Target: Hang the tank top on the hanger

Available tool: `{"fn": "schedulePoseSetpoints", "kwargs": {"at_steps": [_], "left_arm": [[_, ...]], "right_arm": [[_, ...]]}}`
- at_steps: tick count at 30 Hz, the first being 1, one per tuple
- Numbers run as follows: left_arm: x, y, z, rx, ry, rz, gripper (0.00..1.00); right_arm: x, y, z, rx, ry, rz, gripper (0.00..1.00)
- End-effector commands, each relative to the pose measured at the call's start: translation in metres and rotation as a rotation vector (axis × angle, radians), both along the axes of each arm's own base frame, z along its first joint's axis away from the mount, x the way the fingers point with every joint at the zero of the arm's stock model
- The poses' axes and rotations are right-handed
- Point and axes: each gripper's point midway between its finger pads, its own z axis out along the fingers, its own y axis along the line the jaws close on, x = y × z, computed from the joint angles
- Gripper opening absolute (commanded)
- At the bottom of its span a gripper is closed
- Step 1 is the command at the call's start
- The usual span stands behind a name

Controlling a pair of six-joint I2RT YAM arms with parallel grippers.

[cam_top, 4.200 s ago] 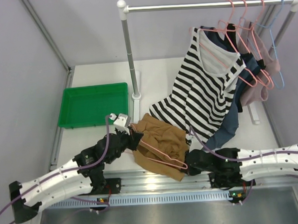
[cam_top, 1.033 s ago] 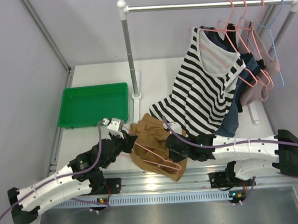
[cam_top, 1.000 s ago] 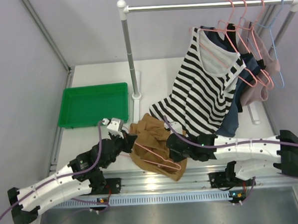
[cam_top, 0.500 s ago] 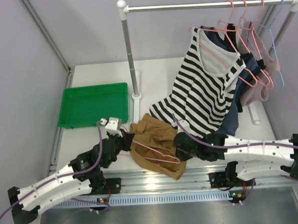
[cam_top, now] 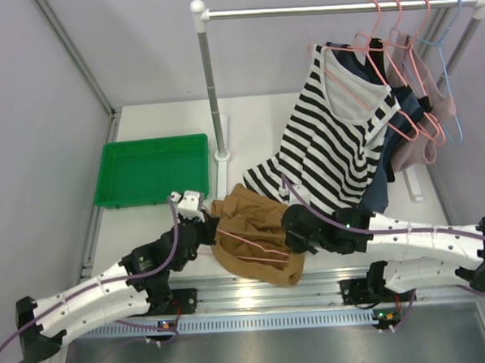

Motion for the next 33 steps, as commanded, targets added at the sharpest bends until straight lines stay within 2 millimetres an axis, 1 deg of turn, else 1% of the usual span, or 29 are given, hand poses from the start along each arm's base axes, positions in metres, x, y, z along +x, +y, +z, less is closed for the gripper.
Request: {"fn": "schedulePoseSetpoints", "kwargs": {"at_steps": [1, 2, 3, 5, 6, 7, 9, 13, 16, 17, 20, 21, 23, 24, 28, 30, 31, 33], "left_arm": [[0.004, -0.011, 0.005, -0.056, -0.003, 0.003, 0.0], [0.005, -0.012, 0.004, -0.05, -0.002, 0.006, 0.0], [0.007, -0.014, 0.006, -0.053, -0.008, 0.009, 0.0], [0.011, -0.018, 0.01, -0.06, -0.019, 0.017, 0.0], [0.013, -0.02, 0.014, -0.066, -0.025, 0.017, 0.0], [0.013, -0.024, 0.017, -0.069, -0.032, 0.011, 0.0], [0.016, -0.032, 0.022, -0.082, -0.04, 0.003, 0.0], [0.015, -0.046, 0.02, -0.076, -0.04, -0.016, 0.0], [0.012, -0.051, 0.021, -0.07, -0.045, -0.014, 0.0], [0.012, -0.052, 0.026, -0.079, -0.051, -0.014, 0.0], [0.009, -0.056, 0.031, -0.084, -0.061, -0.019, 0.0], [0.008, -0.058, 0.035, -0.09, -0.065, -0.02, 0.0], [0.01, -0.056, 0.038, -0.084, -0.078, 0.006, 0.0], [0.011, -0.06, 0.045, -0.109, -0.093, 0.005, 0.0], [0.01, -0.068, 0.055, -0.108, -0.104, -0.012, 0.0], [0.01, -0.07, 0.062, -0.108, -0.113, -0.01, 0.0], [0.011, -0.071, 0.061, -0.098, -0.113, -0.008, 0.0], [0.011, -0.073, 0.069, -0.107, -0.116, -0.008, 0.0]], "right_arm": [[0.014, 0.012, 0.025, 0.018, -0.04, 0.001, 0.0], [0.016, 0.015, 0.028, 0.021, -0.045, 0.007, 0.0], [0.018, 0.021, 0.035, 0.033, -0.052, 0.012, 0.0], [0.021, 0.029, 0.036, 0.026, -0.051, 0.023, 0.0], [0.025, 0.034, 0.043, 0.038, -0.06, 0.022, 0.0], [0.027, 0.037, 0.039, 0.023, -0.053, 0.026, 0.0], [0.034, 0.045, 0.043, 0.027, -0.058, 0.027, 0.0], [0.047, 0.054, 0.047, 0.033, -0.058, 0.027, 0.0], [0.056, 0.054, 0.048, 0.024, -0.06, 0.022, 0.0], [0.059, 0.054, 0.047, 0.022, -0.06, 0.019, 0.0], [0.066, 0.053, 0.046, 0.026, -0.052, 0.007, 0.0], [0.067, 0.054, 0.048, 0.036, -0.053, 0.004, 0.0], [0.069, 0.054, 0.051, 0.051, -0.05, 0.003, 0.0], [0.07, 0.054, 0.051, 0.053, -0.05, 0.001, 0.0], [0.072, 0.052, 0.053, 0.06, -0.047, -0.005, 0.01], [0.073, 0.051, 0.061, 0.077, -0.059, -0.009, 0.03], [0.074, 0.05, 0.064, 0.082, -0.064, -0.008, 0.06], [0.075, 0.048, 0.072, 0.092, -0.077, -0.012, 0.09]]}}
